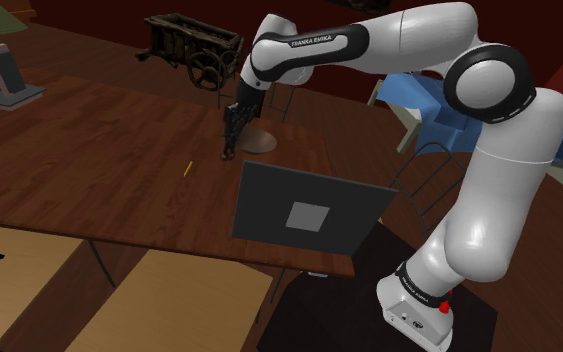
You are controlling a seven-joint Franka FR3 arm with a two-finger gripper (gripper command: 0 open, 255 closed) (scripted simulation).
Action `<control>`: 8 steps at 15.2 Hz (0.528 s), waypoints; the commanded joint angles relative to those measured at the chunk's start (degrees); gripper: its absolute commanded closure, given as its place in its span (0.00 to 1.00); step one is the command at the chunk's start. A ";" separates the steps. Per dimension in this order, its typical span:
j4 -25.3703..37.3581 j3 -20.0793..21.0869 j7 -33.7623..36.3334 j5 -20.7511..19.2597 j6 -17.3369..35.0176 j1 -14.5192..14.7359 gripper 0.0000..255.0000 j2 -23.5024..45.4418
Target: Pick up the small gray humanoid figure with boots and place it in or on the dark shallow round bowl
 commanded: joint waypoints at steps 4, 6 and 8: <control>2.51 -0.11 0.72 -0.38 -3.48 -0.03 1.00 -1.00; 3.50 -0.14 1.00 -0.52 -4.84 -0.04 1.00 -1.39; 4.55 -0.18 1.28 -0.65 -6.22 -0.06 1.00 -1.74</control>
